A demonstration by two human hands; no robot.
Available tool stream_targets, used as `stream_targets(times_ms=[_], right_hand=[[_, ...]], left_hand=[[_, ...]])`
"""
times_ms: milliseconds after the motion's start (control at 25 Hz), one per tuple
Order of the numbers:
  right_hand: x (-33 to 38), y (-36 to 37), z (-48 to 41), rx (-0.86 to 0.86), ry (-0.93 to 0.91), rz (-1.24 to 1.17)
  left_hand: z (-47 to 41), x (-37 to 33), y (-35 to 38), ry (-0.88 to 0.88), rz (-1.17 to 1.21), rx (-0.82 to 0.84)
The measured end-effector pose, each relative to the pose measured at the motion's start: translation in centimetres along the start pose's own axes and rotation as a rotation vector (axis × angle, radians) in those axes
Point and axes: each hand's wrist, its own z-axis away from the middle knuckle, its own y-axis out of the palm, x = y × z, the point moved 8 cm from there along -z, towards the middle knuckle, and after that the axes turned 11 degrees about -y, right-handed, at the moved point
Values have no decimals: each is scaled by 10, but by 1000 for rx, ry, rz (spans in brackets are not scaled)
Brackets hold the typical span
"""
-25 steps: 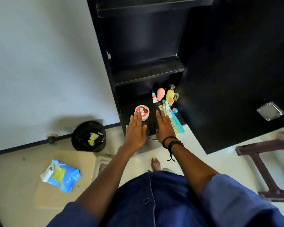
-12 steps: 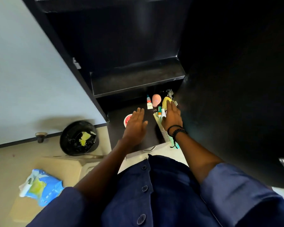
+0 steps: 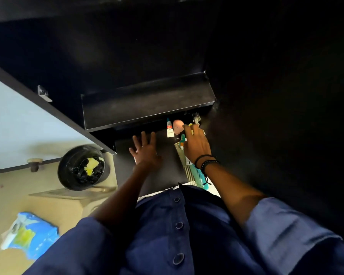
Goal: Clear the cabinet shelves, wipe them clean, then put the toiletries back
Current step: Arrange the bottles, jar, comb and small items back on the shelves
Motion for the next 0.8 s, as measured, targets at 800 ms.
stream_targets(times_ms=[800], right_hand=[[105,11,37,63,-176,-726]], left_hand=[[81,24,-103,250,444,-164]])
